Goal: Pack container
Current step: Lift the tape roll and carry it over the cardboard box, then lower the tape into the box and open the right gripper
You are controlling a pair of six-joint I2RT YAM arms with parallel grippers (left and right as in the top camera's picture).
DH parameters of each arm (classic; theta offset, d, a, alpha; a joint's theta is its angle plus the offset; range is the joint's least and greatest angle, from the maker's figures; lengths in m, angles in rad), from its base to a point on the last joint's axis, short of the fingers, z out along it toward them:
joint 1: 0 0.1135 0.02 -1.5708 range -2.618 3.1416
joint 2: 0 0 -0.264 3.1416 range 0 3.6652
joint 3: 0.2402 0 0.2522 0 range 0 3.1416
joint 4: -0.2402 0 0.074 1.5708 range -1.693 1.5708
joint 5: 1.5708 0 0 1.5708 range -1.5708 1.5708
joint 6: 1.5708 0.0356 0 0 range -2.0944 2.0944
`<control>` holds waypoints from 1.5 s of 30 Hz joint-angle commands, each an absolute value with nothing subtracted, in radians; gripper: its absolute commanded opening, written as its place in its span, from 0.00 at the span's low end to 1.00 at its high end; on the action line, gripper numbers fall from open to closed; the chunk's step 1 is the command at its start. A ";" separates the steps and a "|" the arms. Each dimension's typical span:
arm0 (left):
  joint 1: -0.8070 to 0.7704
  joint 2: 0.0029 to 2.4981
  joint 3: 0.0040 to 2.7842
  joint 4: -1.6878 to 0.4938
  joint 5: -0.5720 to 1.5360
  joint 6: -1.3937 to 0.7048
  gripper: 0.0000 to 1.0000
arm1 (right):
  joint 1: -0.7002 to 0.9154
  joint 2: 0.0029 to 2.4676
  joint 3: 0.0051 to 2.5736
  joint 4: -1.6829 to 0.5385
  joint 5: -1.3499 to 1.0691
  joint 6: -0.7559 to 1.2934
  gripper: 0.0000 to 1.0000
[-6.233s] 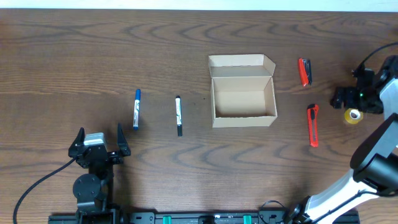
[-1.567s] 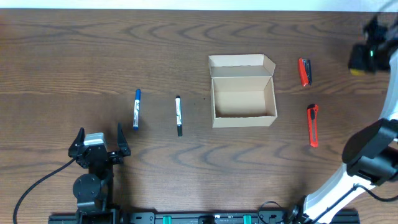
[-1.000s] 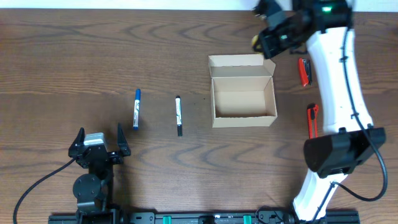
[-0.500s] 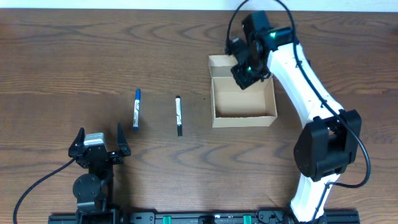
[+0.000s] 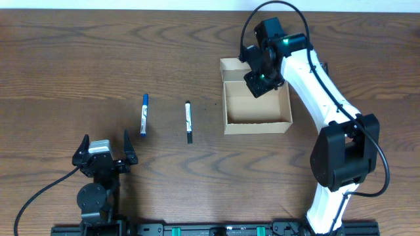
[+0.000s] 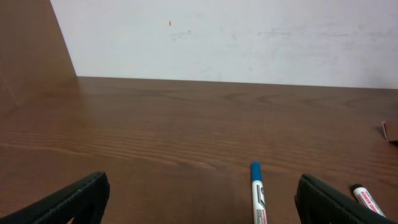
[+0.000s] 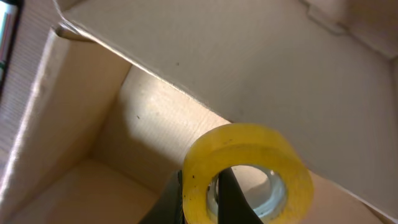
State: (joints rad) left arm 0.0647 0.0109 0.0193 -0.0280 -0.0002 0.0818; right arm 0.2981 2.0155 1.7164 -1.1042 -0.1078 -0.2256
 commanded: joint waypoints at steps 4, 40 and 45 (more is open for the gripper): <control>0.070 0.004 0.004 -0.077 -0.002 0.078 0.95 | 0.307 2.014 1.637 -1.089 -0.102 -0.194 0.02; 0.070 0.004 0.004 -0.077 -0.002 0.078 0.95 | 0.308 2.014 1.570 -1.054 -0.113 -0.195 0.01; 0.070 0.004 0.004 -0.077 -0.002 0.078 0.95 | 0.308 2.014 1.542 -1.048 -0.113 -0.195 0.01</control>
